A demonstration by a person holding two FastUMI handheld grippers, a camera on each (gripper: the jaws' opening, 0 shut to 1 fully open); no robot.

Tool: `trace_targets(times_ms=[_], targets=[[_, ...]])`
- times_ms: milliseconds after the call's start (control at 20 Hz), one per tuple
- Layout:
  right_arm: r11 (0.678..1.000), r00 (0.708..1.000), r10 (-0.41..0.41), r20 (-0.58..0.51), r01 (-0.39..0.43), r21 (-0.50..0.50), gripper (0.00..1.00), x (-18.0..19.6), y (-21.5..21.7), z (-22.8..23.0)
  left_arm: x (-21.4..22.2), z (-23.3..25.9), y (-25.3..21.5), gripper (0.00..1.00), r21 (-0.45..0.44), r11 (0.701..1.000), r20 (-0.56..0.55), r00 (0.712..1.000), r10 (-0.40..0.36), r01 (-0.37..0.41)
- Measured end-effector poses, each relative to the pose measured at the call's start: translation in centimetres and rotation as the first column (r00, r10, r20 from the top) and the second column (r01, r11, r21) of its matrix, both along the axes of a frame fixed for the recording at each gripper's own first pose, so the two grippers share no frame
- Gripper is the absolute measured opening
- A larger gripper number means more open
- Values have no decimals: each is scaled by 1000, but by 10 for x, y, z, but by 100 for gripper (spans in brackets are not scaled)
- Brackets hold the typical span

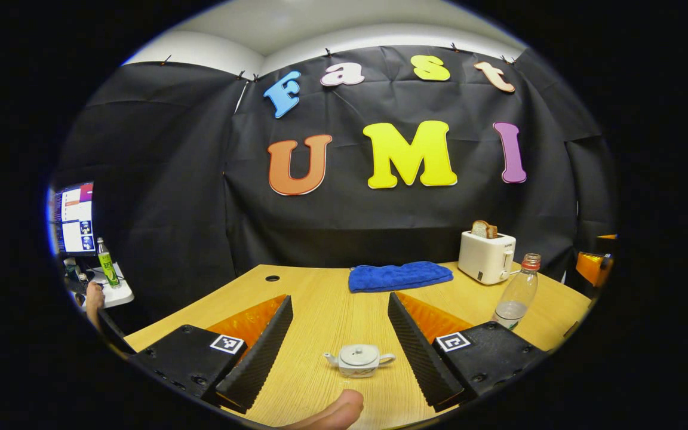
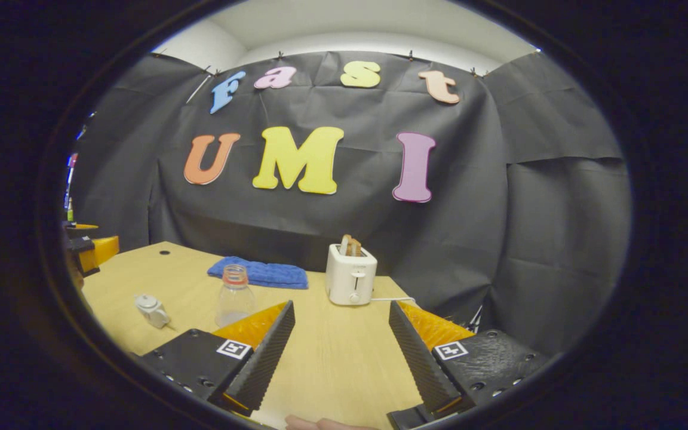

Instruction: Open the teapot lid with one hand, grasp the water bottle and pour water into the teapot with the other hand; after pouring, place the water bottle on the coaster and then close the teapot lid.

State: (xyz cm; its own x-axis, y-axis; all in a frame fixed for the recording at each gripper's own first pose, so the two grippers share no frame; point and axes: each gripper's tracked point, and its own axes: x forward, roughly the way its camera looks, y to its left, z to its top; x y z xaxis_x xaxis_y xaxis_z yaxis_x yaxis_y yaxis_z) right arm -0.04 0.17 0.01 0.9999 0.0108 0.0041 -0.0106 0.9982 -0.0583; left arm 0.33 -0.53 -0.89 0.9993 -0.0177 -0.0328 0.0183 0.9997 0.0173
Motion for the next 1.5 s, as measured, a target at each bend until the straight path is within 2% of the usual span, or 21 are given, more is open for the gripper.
trace_targets(times_ms=[150,250,450,600,700,750,900,1150,1300,1350,1400,1500], targets=[[1000,1000,18,-5,-18,-2,95,2,1,-2,4,-4,2,100,-4,1000,-14,1000,6,-6],[1000,1000,18,-7,-18,-10,97,3,2,-1,8,-7,3,100,-8,1000,-11,1000,1,-1],[1000,1000,17,-8,-17,-21,95,3,2,-3,22,-12,-6,100,-44,998,8,999,-42,42],[1000,1000,3,-20,-3,-30,93,3,1,-8,36,-30,-10,100,-45,998,-9,999,-50,50],[1000,1000,1,-23,-1,-30,95,4,1,-8,46,-44,-20,100,-26,997,-20,997,-79,78],[1000,1000,-1,-24,0,-29,98,4,0,-9,51,-55,-20,100,-10,997,-44,996,-78,78],[1000,999,-23,-25,22,-18,95,4,-3,-9,63,-87,-21,100,29,997,-114,991,-68,72],[998,998,-55,-24,55,0,98,8,-12,-8,73,-113,-26,100,-4,997,-165,984,-74,74],[999,998,-53,-26,53,2,95,9,-10,-9,79,-128,-29,85,-51,996,-205,975,-87,78],[999,998,-52,-27,52,1,95,9,-9,-9,78,-131,-32,84,-66,994,-214,972,-97,85],[999,998,-51,-28,51,0,98,10,-8,-8,76,-132,-32,80,-75,994,-210,973,-99,85],[999,998,-48,-29,48,-3,95,9,-6,-10,78,-127,-29,73,-80,993,-187,978,-97,83]])
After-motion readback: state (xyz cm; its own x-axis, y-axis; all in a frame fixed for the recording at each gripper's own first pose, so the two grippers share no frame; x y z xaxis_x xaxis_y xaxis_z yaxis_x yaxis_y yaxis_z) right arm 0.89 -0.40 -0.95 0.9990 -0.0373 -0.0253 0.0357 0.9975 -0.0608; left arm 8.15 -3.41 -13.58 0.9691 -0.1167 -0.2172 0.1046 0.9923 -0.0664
